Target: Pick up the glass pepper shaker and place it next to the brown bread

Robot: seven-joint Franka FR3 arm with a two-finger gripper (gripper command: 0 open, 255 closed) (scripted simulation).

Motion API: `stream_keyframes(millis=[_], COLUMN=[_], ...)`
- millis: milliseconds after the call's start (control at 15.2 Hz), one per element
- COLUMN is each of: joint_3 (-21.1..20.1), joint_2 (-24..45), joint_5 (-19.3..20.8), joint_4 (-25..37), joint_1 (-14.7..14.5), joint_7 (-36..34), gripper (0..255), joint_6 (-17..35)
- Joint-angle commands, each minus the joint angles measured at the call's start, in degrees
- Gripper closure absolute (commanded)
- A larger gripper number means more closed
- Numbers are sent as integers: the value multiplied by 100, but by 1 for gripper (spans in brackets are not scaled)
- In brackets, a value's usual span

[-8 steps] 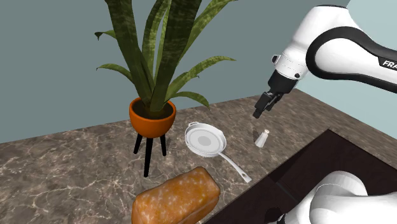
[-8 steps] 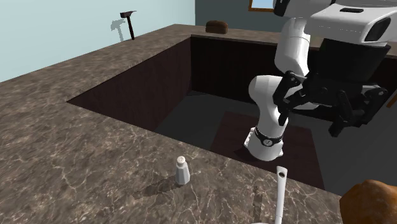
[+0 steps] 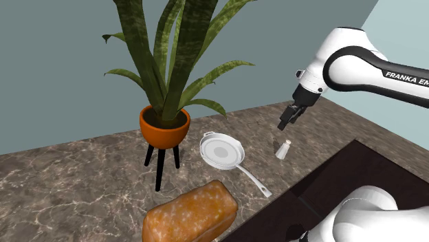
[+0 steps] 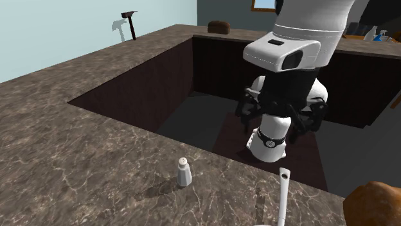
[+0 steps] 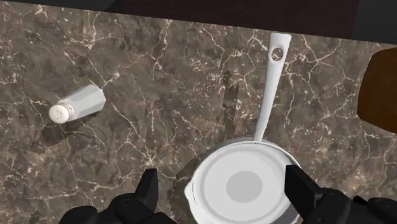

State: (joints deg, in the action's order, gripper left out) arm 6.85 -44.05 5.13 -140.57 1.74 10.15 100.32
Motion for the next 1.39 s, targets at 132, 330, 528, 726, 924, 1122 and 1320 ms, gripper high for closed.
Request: stream_keyframes(millis=[132, 330, 528, 726, 924, 1122, 1320], joint_3=[558, 973, 1393, 1823, 2259, 2698, 2833], joint_2=[259, 562, 941, 1392, 1914, 2511, 2750], joint_5=[212, 332, 408, 422, 347, 151, 46], joint_4=[-198, -240, -217, -130, 20, 231, 193], joint_1=[179, 292, 376, 420, 420, 380, 354], joint_7=[511, 892, 1285, 1699, 2149, 2655, 2822], gripper=[0, 0, 0, 0, 0, 0, 0], joint_6=[418, 725, 1038, 1351, 1654, 1936, 2170])
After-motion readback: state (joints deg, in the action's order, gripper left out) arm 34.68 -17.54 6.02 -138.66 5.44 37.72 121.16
